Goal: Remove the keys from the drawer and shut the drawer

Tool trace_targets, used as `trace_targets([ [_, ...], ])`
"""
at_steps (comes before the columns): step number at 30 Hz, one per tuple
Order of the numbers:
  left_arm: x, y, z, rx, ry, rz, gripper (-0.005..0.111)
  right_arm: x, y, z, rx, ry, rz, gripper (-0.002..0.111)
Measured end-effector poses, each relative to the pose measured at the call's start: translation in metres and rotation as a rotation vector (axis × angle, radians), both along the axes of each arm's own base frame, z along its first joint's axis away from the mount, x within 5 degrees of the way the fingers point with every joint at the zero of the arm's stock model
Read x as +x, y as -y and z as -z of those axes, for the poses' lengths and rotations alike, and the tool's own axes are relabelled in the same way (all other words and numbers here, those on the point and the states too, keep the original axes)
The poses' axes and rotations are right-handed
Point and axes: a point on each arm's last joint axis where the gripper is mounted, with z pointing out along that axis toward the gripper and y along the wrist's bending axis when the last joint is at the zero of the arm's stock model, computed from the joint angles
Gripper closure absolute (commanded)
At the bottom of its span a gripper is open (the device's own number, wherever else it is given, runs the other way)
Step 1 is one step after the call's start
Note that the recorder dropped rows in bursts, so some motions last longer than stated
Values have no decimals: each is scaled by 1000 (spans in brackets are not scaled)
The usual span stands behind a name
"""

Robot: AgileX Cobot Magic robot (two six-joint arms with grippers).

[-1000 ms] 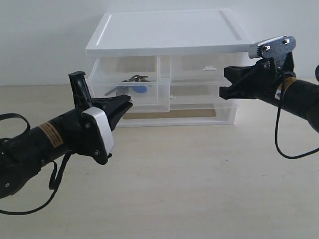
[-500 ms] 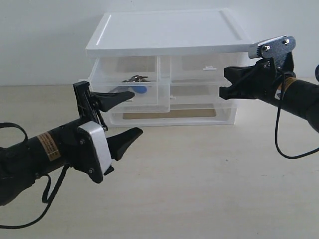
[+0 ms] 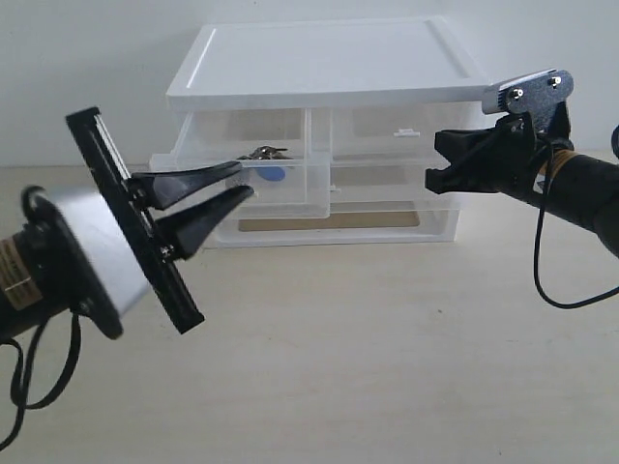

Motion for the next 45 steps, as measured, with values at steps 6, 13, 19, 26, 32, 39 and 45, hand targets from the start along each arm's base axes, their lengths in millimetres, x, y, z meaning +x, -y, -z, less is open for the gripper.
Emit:
trace_targets([
  [6,-26,-15,-31,-339,-265,26,102,0,0,0,0,0,0,108],
  [13,-69,-41,-26,-579,-489,3,102,0,0,0,-1,-2,1,108],
  [19,-101,-55,-16,-607,-506,-6,102,0,0,0,-1,-2,1,108],
  [26,-116,-61,-19,-627,-460,14,102,0,0,0,-1,-2,1,108],
  [32,-117,-62,-19,-628,-457,15,102,0,0,0,-2,-3,1,108],
  [39,-116,-62,-20,-595,-412,-1,102,0,0,0,-3,-5,2,108],
  [45,-118,-63,-22,-556,-344,-17,102,0,0,1,-4,-6,2,108],
])
